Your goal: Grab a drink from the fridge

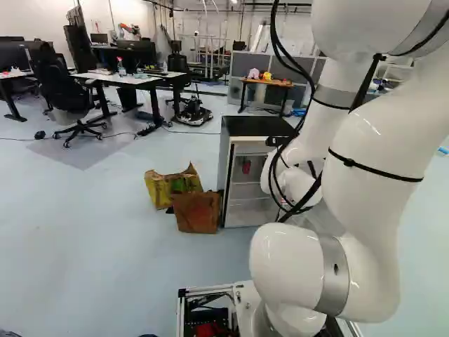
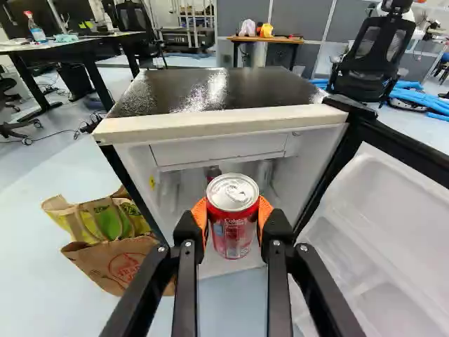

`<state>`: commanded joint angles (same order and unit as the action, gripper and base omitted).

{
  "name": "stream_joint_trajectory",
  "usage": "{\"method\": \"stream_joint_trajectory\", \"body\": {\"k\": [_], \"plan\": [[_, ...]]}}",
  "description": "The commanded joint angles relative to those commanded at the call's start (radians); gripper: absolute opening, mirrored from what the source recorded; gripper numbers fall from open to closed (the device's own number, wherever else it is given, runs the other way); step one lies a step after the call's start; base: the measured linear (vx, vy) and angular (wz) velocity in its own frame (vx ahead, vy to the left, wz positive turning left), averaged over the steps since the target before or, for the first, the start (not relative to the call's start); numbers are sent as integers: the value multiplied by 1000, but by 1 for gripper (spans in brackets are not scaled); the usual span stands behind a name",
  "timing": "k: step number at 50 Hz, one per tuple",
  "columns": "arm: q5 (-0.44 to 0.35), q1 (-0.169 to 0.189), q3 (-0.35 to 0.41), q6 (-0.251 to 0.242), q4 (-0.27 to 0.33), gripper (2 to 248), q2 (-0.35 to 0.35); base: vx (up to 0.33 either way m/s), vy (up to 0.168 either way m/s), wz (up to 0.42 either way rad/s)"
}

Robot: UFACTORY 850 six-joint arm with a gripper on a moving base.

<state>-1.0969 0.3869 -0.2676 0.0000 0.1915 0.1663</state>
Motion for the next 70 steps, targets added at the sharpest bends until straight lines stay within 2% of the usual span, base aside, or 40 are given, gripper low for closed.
{"method": "stream_joint_trajectory", "body": {"k": [70], "plan": [[220,-23,-31,0,0,92,-166,0,0,0]]}}
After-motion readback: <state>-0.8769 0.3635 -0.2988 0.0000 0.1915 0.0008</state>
